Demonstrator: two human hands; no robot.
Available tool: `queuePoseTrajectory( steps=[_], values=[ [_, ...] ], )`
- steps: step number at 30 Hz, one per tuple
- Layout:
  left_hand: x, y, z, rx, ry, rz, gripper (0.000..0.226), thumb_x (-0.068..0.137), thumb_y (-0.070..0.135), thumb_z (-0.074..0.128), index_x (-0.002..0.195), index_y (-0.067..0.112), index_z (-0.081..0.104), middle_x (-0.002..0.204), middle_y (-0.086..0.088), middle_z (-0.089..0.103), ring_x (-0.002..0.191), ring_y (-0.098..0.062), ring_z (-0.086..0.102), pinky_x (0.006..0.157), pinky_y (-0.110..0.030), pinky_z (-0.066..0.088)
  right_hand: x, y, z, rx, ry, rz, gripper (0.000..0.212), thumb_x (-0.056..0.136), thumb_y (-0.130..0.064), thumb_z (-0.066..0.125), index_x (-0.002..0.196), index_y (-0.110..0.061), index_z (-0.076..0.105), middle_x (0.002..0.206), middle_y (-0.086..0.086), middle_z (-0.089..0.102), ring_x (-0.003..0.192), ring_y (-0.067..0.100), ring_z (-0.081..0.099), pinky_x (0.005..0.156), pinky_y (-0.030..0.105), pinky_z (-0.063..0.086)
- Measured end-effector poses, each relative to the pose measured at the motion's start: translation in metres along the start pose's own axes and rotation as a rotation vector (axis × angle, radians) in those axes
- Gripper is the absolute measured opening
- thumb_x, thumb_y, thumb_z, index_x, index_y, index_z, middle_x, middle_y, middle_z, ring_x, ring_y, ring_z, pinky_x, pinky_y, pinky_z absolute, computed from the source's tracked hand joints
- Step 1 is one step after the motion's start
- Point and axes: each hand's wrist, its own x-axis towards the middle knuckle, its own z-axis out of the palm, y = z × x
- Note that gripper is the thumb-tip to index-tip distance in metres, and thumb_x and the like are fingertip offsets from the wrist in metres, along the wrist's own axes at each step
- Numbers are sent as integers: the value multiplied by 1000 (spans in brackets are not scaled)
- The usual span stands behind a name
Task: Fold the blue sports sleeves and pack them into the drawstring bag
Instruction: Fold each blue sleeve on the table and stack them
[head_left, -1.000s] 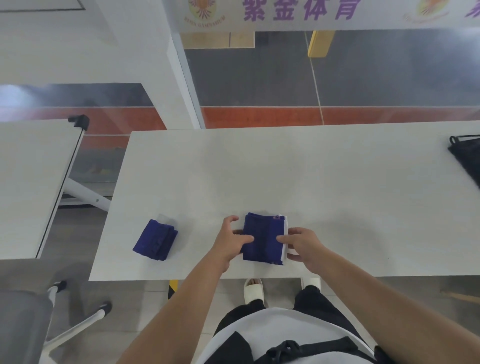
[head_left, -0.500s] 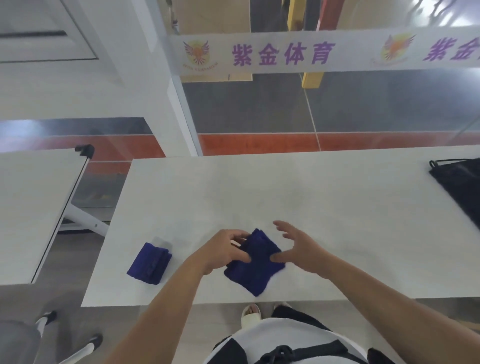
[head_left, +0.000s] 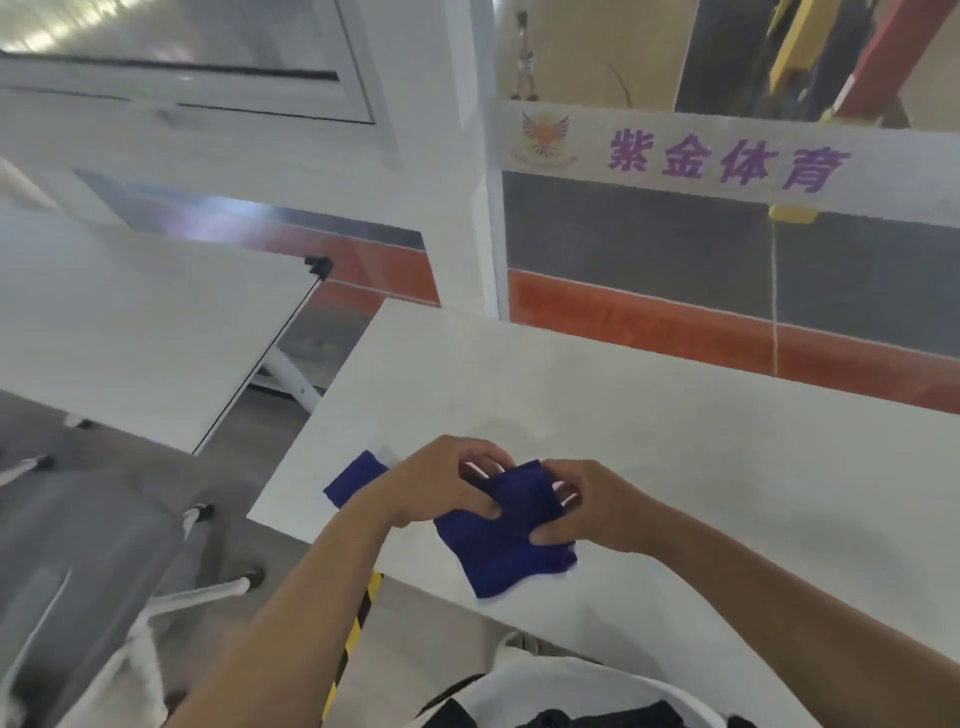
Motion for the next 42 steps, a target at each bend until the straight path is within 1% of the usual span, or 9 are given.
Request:
queuePoseTrajectory(
  steps=[4,9,13,20,23,26,32,35,42],
  values=[
    [-24,-33,1,-147,87,-115,43,74,4,81,107,29,70,108,2,73,99,-19,72,84,-44,61,18,6,30,50,-105,-3,36,79,-7,77,112,-20,71,102,0,77,95,21,73,82,43,61],
    [-43,-78,-27,-247,331,-203,29,84,25,78,110,33,68,112,8,71,107,-11,67,90,-25,52,33,12,50,208,20,140,28,83,1,74,105,-15,73,92,3,79,82,21,75,78,43,62],
    [-39,-137,-84,-196,638,-318,27,86,19,76,110,22,65,113,-2,65,104,-20,62,84,-27,46,41,12,54,401,220,284,28,83,3,72,105,-15,73,81,3,78,57,11,67,51,24,50],
    [21,-159,-144,237,69,-287,58,85,11,73,137,28,53,143,3,49,133,-18,44,92,-32,45,51,11,86,550,576,462,27,82,0,73,106,-11,71,67,11,68,47,22,50,48,29,44],
    [48,-150,-161,334,-119,-399,70,82,24,80,143,24,47,145,0,47,132,-23,47,107,-42,44,50,5,112,648,697,511,29,82,1,72,109,-10,69,74,18,62,49,24,47,49,30,42],
    [63,-160,-164,310,-248,-549,60,79,26,83,131,12,57,136,-6,59,121,-25,58,101,-47,52,44,5,137,719,790,536,30,81,-2,73,110,-12,70,80,20,66,63,28,54,56,33,47],
    [65,-185,-146,152,-198,-545,46,73,25,86,112,8,69,111,-7,74,106,-24,67,93,-39,55,28,5,170,837,944,555,26,83,-2,72,106,-15,71,73,12,66,55,23,57,54,31,49],
    [62,-193,-138,121,-169,-537,52,63,29,88,107,7,69,105,-8,75,101,-25,69,95,-41,56,27,6,186,888,1004,556,27,82,-3,73,107,-14,70,87,17,70,73,30,62,70,44,53],
    [56,-190,-120,81,-85,-468,40,77,16,81,109,-3,65,97,-13,70,79,-22,66,67,-32,56,29,7,202,946,1061,557,32,82,2,70,111,-9,64,100,19,72,80,35,68,84,61,55]
  ],
)
